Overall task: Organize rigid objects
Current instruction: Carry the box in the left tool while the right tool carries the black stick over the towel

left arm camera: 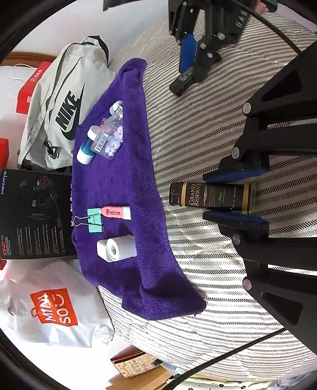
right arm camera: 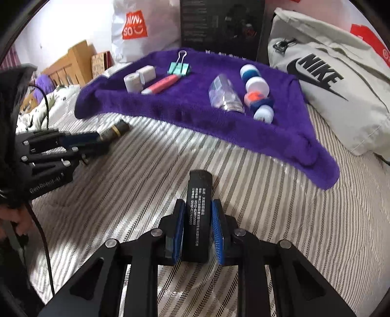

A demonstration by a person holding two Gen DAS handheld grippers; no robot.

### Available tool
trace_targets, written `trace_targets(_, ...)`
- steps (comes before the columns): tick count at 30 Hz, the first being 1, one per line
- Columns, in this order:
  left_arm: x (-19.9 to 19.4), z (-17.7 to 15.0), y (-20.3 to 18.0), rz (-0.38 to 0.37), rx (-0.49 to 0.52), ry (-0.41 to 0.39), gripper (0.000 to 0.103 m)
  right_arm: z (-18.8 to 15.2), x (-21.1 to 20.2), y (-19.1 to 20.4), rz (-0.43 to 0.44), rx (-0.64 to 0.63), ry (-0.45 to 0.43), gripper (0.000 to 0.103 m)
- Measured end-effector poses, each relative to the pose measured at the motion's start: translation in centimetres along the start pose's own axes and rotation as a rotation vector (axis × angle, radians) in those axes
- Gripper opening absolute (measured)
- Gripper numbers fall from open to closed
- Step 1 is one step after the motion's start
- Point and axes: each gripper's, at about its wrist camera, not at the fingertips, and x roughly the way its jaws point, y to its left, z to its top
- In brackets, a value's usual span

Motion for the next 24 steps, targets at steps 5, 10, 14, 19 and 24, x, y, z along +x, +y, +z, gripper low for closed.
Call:
trace_targets(5, 0.0, -0.1, -0.3, 0.009, 0.014, -0.005, 0.023, -0.2, 0.1, 0.4, -0.023, -0.014, -0.017, 0.022)
trace_targets(10, -0.4, -0.1, 0.6, -0.038, -0.020, 0.009, 0.023, -0.1, -0.5, -0.3, 0.041, 0.011, -0.016, 0.022)
trace_targets(14, -1.5, 0.2, 1.2, -0.044, -0.032, 0.003, 0.023, 0.0, -1.3, -0.7, 0.068, 0.021, -0.033, 0.022)
trace_targets(19, -2.6, 1.0, 1.7, -0.041, -0.048, -0.013, 0.023, 0.5, -2.3, -1.5, 0.093, 0.032, -0.055, 0.022)
trace_targets(24, -3.1, 1.9, 1.8, -0.053, -0.057, -0.025, 0.023, 1.2, -2.7, -2.3, 0.105, 0.037, -0.063, 0.022)
